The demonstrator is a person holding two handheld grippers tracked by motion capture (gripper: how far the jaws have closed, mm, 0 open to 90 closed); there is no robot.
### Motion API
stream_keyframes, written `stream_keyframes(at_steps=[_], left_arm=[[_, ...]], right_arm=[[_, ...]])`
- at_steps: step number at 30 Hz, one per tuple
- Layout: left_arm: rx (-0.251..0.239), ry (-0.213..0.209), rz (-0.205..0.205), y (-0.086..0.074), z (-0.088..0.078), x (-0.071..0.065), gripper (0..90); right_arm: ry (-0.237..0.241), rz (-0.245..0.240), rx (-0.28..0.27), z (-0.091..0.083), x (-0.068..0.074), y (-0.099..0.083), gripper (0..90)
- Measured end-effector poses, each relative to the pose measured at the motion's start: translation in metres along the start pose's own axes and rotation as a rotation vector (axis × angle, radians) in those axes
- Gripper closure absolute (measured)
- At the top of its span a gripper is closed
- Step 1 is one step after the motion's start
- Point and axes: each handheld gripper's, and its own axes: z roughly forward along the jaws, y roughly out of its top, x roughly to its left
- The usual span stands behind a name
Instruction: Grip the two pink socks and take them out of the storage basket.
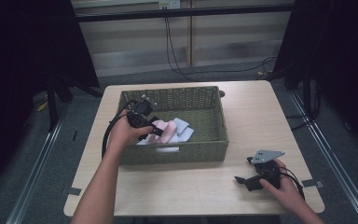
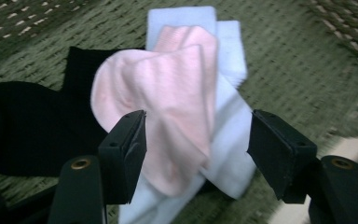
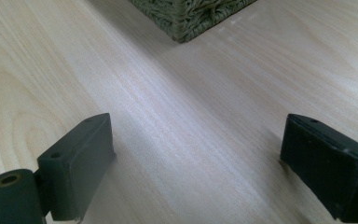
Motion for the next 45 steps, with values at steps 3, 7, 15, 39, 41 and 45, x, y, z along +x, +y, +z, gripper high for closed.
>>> stream_keyframes(at_steps=[3,7,15,39,41,45], left_arm=[[0.007,0.016,-0.003,0.003,0.004,0.003,37.1],[0.024,0.025,-0.01,0.009,0.011,0.006,39.4],[0.104,0.042,-0.043,0.005,0.023,0.018,62.4],[0.115,-0.007,-0.109,0.024,-0.051,0.019,87.4],[0.118,-0.01,-0.109,0.026,-0.056,0.018,87.4],[0.112,-0.016,-0.104,0.03,-0.067,0.017,87.4]], right_arm=[[0.0,0.001,0.001,0.0,0.0,0.0,8.8],[0.0,0.004,0.0,0.0,0.0,0.0,8.8],[0.0,0.004,0.0,0.0,0.0,0.0,8.8],[-0.002,0.002,-0.002,0.0,0.0,0.0,8.7],[-0.002,0.0,-0.003,0.0,0.0,0.0,8.7],[-0.002,0.0,-0.003,0.0,0.0,0.0,8.7]])
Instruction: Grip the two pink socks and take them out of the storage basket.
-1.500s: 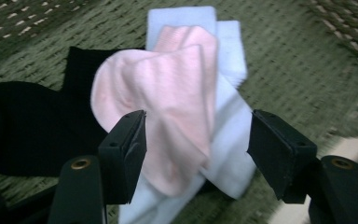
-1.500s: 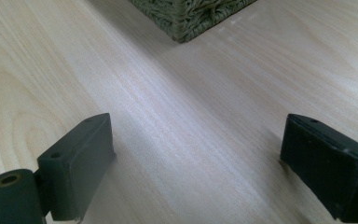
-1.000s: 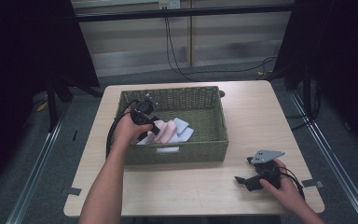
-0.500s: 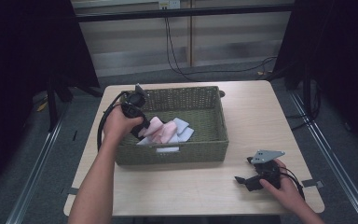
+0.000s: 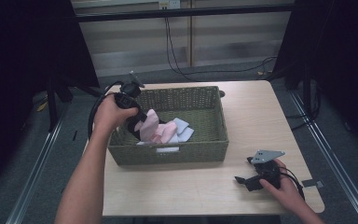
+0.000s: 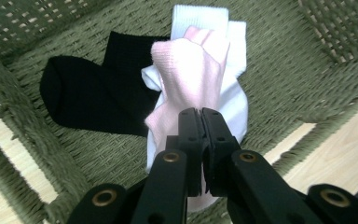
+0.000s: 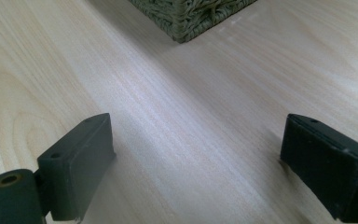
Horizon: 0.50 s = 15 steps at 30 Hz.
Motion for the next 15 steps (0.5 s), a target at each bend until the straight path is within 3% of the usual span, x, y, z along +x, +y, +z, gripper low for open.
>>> stream_keyframes(at_steps=[9,15], left_arm=[[-0.013,-0.017,0.012,0.007,-0.029,-0.008,87.4],[-0.011,-0.037,0.02,0.009,-0.039,-0.014,87.4]], right_arm=[[0.0,0.0,0.0,0.0,0.0,0.0,8.8],[0.001,-0.001,0.002,0.0,0.0,0.0,8.7]])
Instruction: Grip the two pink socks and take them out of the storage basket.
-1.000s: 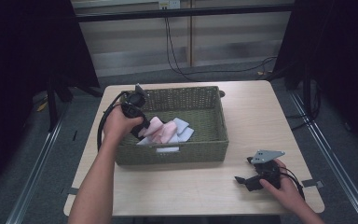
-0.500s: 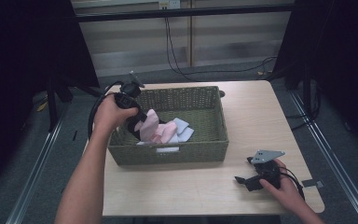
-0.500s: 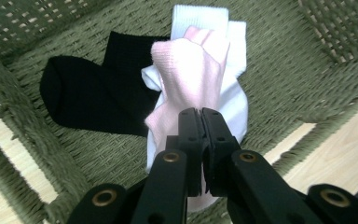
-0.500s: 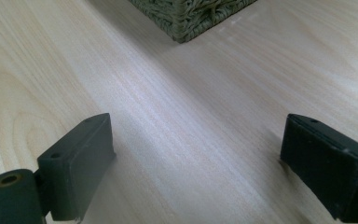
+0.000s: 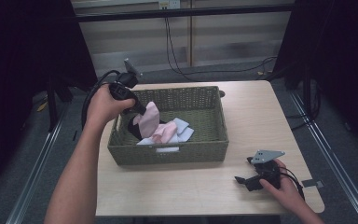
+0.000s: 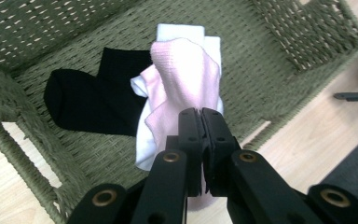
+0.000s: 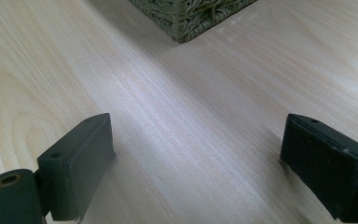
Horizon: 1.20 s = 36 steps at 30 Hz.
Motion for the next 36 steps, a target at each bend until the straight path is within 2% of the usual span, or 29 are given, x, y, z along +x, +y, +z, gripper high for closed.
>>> stream_keyframes(at_steps=[11,14,17,20,25,33,36], left_arm=[[0.003,-0.03,0.0,0.007,-0.012,-0.009,87.3],[-0.004,-0.051,0.027,0.009,-0.019,-0.017,87.3],[-0.009,-0.053,0.025,0.009,-0.022,-0.021,87.3],[-0.009,-0.062,0.049,0.009,-0.03,-0.027,87.3],[-0.013,-0.072,0.066,0.009,-0.038,-0.033,87.2],[-0.013,-0.089,0.073,0.007,-0.044,-0.04,87.3],[-0.002,-0.102,0.093,0.005,-0.044,-0.045,87.3]], right_arm=[[0.0,0.001,0.0,0.0,0.0,0.0,8.7],[0.001,0.0,-0.001,0.0,0.0,0.0,8.7],[0.0,0.001,0.0,0.0,0.0,0.0,8.8],[0.0,0.001,0.0,0.0,0.0,0.0,8.7],[0.0,0.001,0.0,0.0,0.0,0.0,8.8],[0.0,0.0,0.0,0.0,0.0,0.0,8.8],[0.0,0.0,0.0,0.0,0.0,0.0,8.8]])
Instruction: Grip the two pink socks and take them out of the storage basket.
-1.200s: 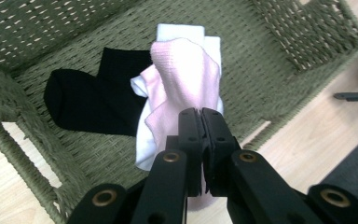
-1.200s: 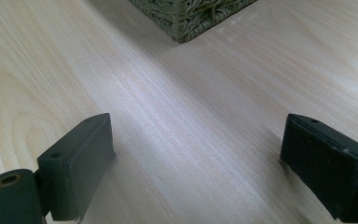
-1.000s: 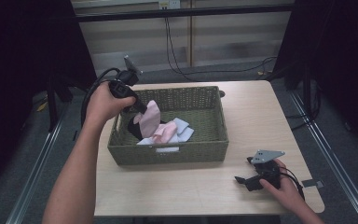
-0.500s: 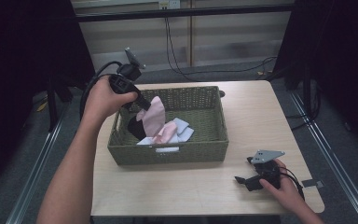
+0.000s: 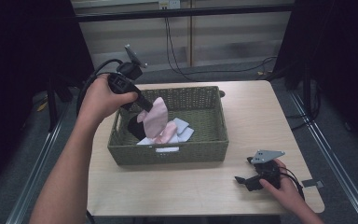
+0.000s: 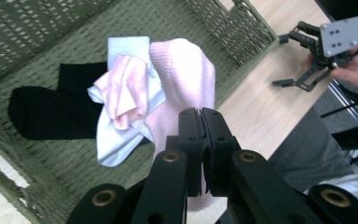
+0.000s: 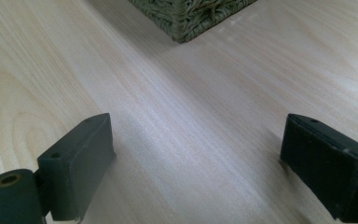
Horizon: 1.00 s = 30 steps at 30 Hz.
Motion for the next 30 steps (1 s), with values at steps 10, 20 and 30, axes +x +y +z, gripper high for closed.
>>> stream_keyframes(at_steps=[10,20,30], left_arm=[[0.015,-0.017,0.036,-0.003,0.005,-0.011,87.3],[0.023,-0.035,0.06,-0.008,0.008,-0.019,87.3],[0.027,-0.057,0.105,-0.015,0.015,-0.029,87.3]], right_arm=[[-0.001,0.001,-0.002,0.0,0.0,0.0,8.8],[-0.001,0.0,-0.002,0.0,0.0,0.0,8.8],[-0.001,0.001,-0.002,0.0,0.0,0.0,8.8]])
